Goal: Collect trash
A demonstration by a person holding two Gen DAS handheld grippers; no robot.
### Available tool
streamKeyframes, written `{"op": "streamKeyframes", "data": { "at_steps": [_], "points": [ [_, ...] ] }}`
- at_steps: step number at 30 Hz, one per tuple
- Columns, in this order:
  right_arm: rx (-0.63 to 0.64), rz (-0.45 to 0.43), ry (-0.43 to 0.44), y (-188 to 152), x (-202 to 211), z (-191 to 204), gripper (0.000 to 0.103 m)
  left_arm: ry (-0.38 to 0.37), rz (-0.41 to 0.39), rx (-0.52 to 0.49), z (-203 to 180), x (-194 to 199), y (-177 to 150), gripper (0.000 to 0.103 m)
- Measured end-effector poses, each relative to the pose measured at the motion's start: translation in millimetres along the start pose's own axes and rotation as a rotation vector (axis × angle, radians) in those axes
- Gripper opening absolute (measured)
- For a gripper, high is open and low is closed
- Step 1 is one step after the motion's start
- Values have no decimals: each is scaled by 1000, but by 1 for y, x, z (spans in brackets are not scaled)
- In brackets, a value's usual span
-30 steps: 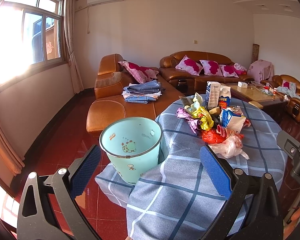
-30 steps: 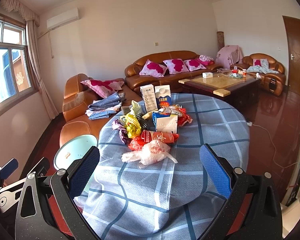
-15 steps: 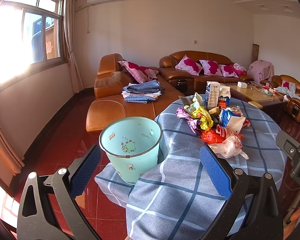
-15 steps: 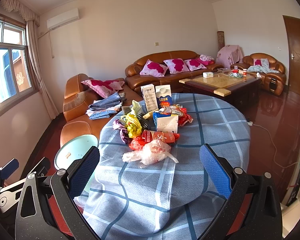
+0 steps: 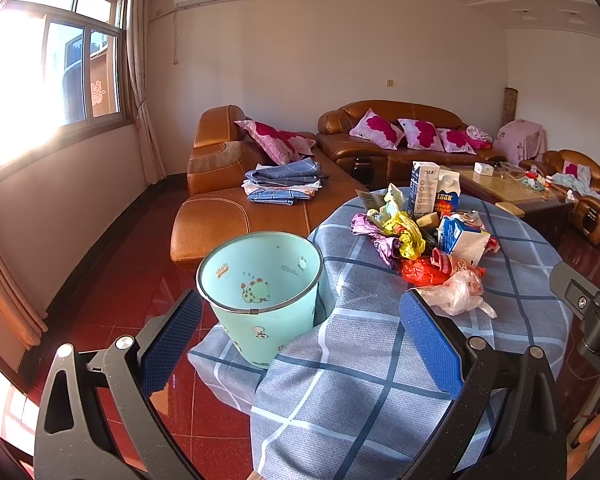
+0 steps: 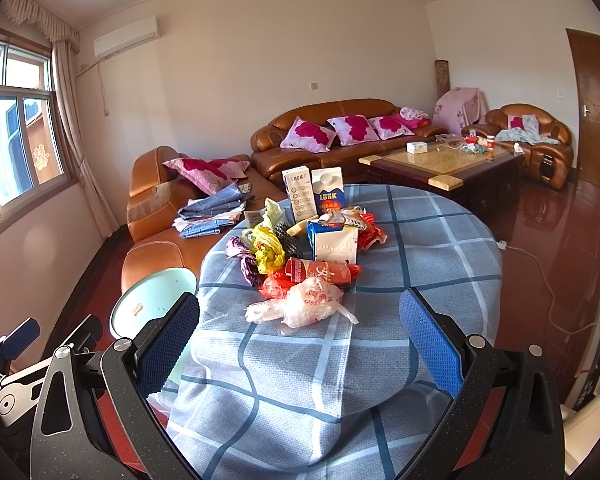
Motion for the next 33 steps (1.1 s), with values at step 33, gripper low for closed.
{"op": "streamKeyframes", "data": {
  "at_steps": [33],
  "points": [
    [-58, 210, -44, -69, -97, -57, 86, -124, 202, 39, -21, -82, -82, 97]
  ]
}}
Point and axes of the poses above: each gripper's, at about its wrist camera, not at the fingertips, and x roughly against the way its jaws point, z to its left, y to its top, the point moved 10 cm from there along -x, roughly the way its jaws point, and after that the axes turned 15 degrees about -z, right-handed, at the moved point
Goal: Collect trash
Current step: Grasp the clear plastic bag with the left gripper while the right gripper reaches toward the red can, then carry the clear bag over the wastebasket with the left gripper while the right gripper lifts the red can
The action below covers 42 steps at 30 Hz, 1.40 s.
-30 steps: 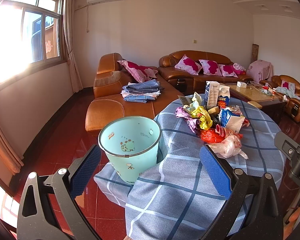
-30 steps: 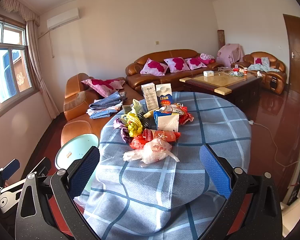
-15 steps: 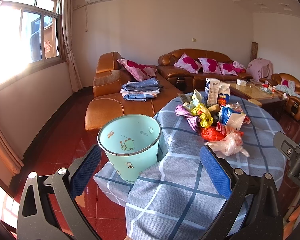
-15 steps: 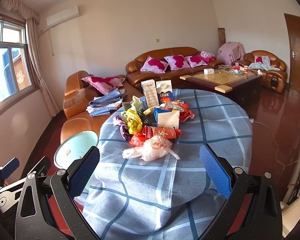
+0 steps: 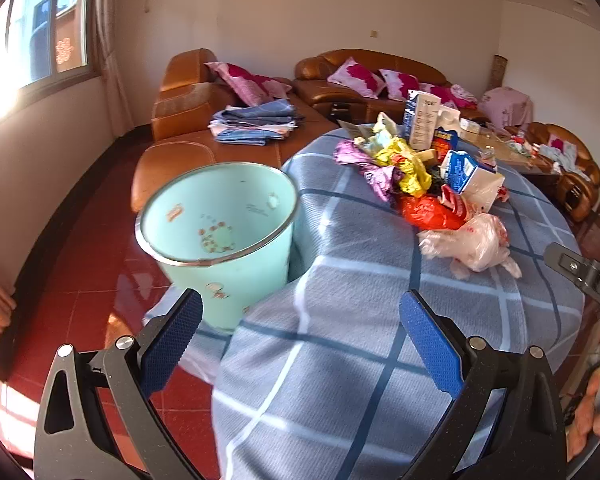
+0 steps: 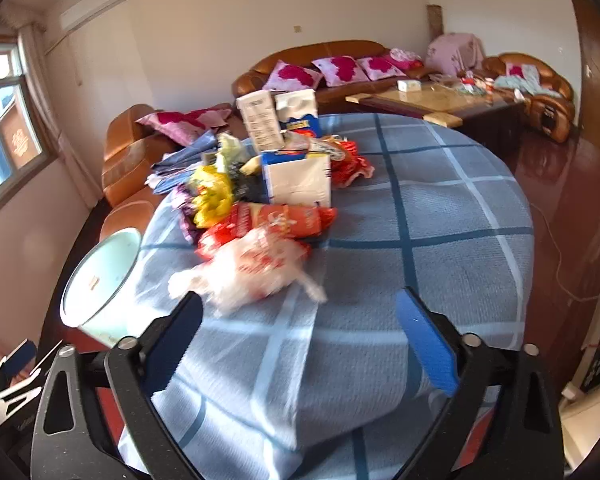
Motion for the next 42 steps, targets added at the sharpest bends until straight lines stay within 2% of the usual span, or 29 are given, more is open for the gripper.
{"op": "streamKeyframes", "data": {
  "at_steps": [1, 4, 10, 15, 17, 18, 20, 21, 23, 26, 31, 33, 34, 37, 39, 42],
  "points": [
    [2, 4, -12, 2, -5, -5, 79, -18, 0, -7, -6, -4, 3, 97],
    [6, 14, -35, 9, -16, -19, 76, -93, -3, -48, -36, -20, 12, 97],
    [20, -1, -108, 30, -19, -58, 77, -253, 48, -100, -118, -62, 15, 97],
    [-32, 35, -111, 29, -28, -79, 78, -315, 102, -105, -160, -94, 7, 93],
    [-45, 52, -107, 27, -34, -82, 79, -329, 140, -101, -165, -102, 0, 79],
    [-53, 60, -99, 26, -38, -82, 79, -343, 154, -97, -167, -106, -3, 75],
    [-71, 72, -81, 25, -44, -79, 80, -373, 160, -96, -168, -107, -3, 57],
    [-86, 78, -60, 26, -49, -76, 82, -387, 161, -94, -168, -106, -2, 51],
    [-119, 101, -6, 27, -61, -66, 84, -410, 159, -82, -167, -104, 1, 30],
    [-142, 118, 48, 31, -77, -51, 84, -442, 162, -49, -156, -95, 8, 25],
    [-174, 137, 135, 34, -97, -22, 93, -405, 97, 0, -108, -77, 41, 24],
    [-172, 163, 152, 30, -112, -8, 98, -341, 55, 13, -79, -76, 59, 24],
    [-174, 186, 164, 26, -120, 0, 98, -286, 25, 25, -55, -77, 70, 25],
    [-189, 284, 218, 10, -138, 26, 98, -174, -15, 55, -5, -83, 87, 25],
    [-131, 274, 179, 9, -145, 33, 98, -88, -28, 75, 31, -90, 92, 25],
    [-62, 274, 96, 9, -154, 32, 98, -3, -16, 99, 71, -100, 89, 25]
  ]
}}
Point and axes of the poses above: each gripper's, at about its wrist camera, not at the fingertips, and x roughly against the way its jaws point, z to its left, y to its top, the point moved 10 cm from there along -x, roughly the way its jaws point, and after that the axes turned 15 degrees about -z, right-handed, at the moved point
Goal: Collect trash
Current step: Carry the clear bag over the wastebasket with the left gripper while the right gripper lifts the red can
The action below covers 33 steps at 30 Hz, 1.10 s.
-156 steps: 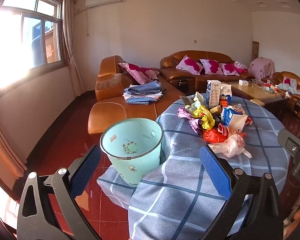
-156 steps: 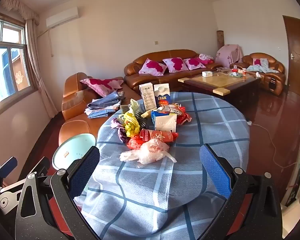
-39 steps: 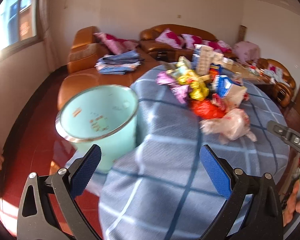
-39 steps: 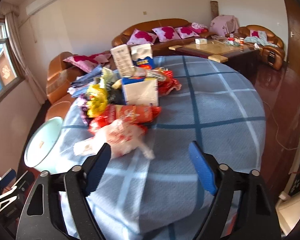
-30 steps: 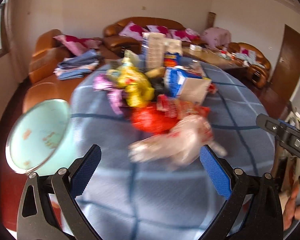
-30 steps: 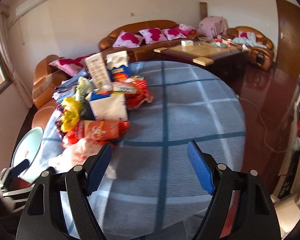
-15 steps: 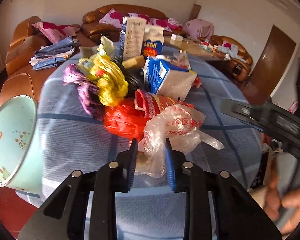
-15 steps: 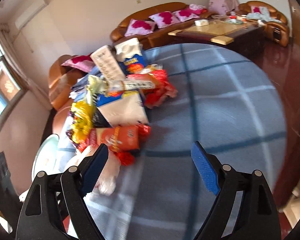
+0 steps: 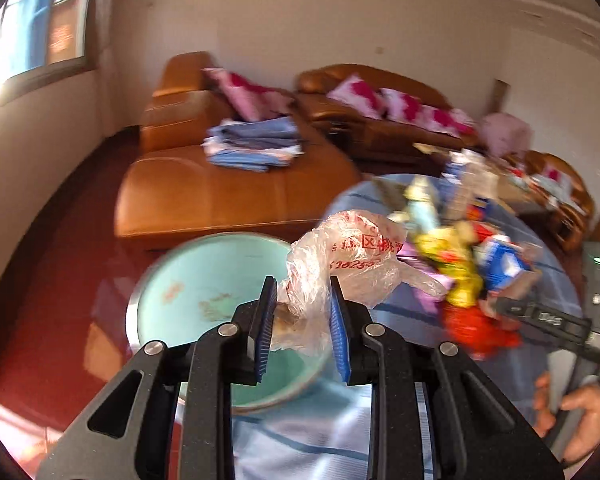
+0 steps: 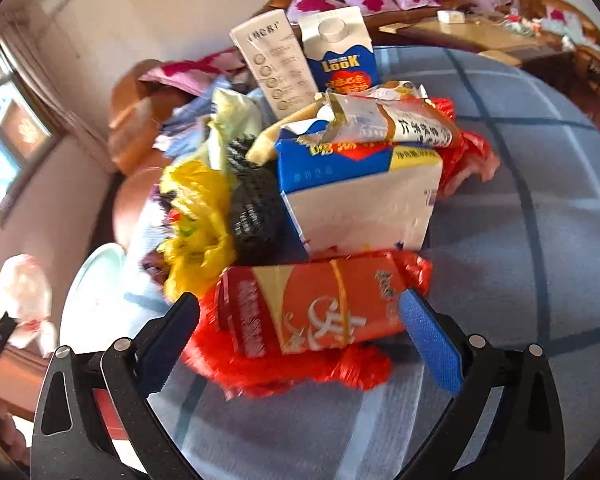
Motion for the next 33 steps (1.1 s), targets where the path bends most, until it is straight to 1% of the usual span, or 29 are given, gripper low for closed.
{"op": "streamKeyframes", "data": {
  "at_steps": [2, 4, 5, 6, 7, 10, 12, 17, 20, 23, 24, 27, 28, 30, 33],
  "points": [
    [20, -3, -55, 1, -3, -4, 98, 32, 11, 15, 16, -2, -3, 26],
    [45, 34, -100, -6, -14, -12, 99, 60, 35, 45, 34, -10, -11, 26],
    [52, 57, -106, -12, -19, -15, 99, 67, 47, 59, 40, -14, -14, 26],
    [76, 39, -116, -11, -18, -15, 99, 72, 54, 66, 46, -17, -18, 26],
    [83, 44, -122, -14, -18, -17, 99, 77, 61, 70, 53, -17, -22, 26],
    [34, 29, -91, -12, -14, -20, 98, 88, 91, 78, 57, -27, -34, 26],
    [11, 8, -75, -10, -8, -22, 98, 89, 103, 79, 56, -27, -41, 26],
    [34, -55, -91, 0, 13, -15, 98, 95, 110, 90, 57, -27, -50, 27],
    [50, -129, -108, 15, 39, -11, 98, 109, 110, 100, 61, -27, -50, 27],
    [90, -213, -91, 33, 61, 6, 98, 144, 98, 103, 70, -23, -47, 27],
    [116, -258, -81, 41, 70, 17, 98, 152, 92, 104, 73, -21, -45, 27],
    [178, -338, -46, 58, 82, 48, 98, 170, 79, 103, 80, -15, -40, 28],
    [187, -343, -21, 60, 84, 57, 98, 176, 75, 98, 82, -13, -39, 28],
    [191, -327, 46, 58, 80, 78, 98, 187, 69, 92, 87, -9, -38, 28],
    [217, -281, 132, 48, 68, 115, 98, 201, 83, 104, 93, -10, -42, 28]
  ]
}}
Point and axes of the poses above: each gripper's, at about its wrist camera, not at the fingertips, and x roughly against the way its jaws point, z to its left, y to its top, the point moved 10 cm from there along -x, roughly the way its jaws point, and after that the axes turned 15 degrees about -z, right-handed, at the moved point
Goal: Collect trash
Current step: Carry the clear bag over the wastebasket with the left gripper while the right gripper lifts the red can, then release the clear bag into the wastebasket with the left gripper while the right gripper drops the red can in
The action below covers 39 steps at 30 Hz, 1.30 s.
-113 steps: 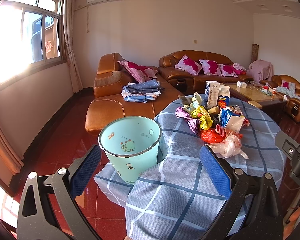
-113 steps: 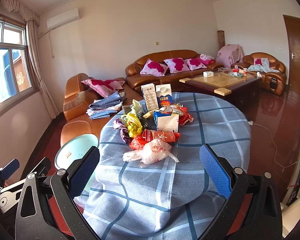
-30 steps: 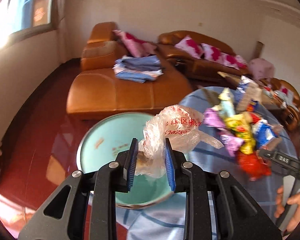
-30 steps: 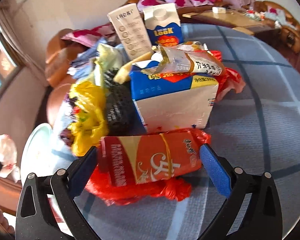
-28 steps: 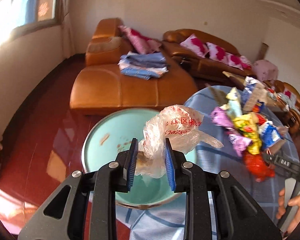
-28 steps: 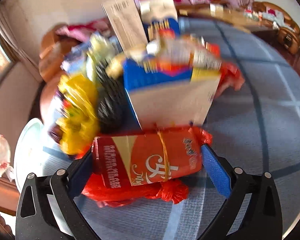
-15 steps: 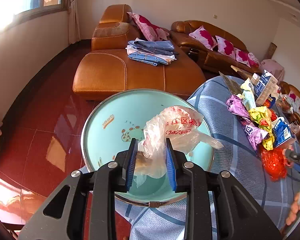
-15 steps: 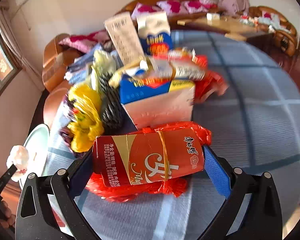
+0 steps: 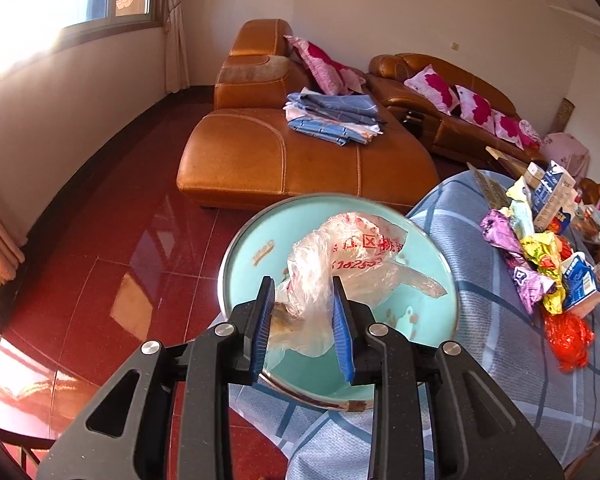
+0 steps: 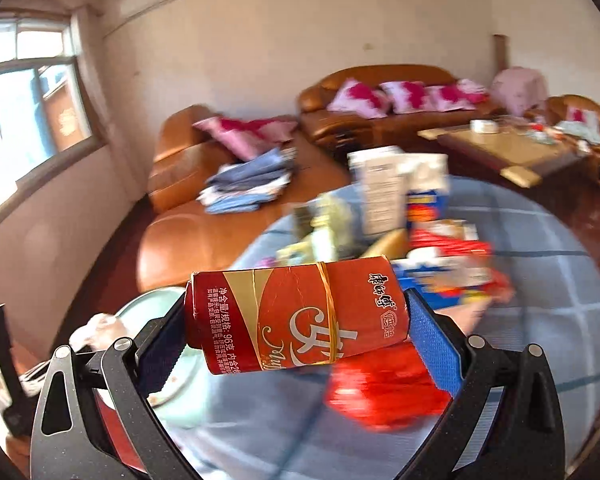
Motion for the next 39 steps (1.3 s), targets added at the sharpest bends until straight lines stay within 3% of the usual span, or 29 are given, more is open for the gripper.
{"op": "streamKeyframes", "data": {
  "at_steps": [5, 7, 15, 17, 19, 20, 26, 32, 39],
  "points": [
    [46, 83, 153, -25, -29, 71, 98, 17, 30, 4, 5, -6, -7, 28],
    [61, 113, 176, -36, -39, 90, 98, 26, 32, -3, 6, -7, -7, 28],
    [-23, 260, 312, -70, -89, 139, 99, 50, 40, -13, 10, -20, -8, 35],
    [-109, 323, 369, -77, -103, 144, 99, 57, 40, -12, 11, -23, -8, 62],
    [-183, 385, 368, -85, -110, 143, 99, 74, 37, 9, 17, -21, -8, 79],
    [-214, 394, 371, -87, -111, 141, 99, 81, 32, 19, 19, -20, -7, 83],
    [-305, 398, 389, -85, -113, 135, 99, 167, 19, 43, 43, -13, -6, 87],
    [-276, 462, 418, -98, -120, 154, 99, 211, -20, 53, 60, 9, 4, 89],
    [-226, 471, 458, -103, -113, 168, 99, 243, -46, 77, 77, 26, 13, 89]
  ]
}}
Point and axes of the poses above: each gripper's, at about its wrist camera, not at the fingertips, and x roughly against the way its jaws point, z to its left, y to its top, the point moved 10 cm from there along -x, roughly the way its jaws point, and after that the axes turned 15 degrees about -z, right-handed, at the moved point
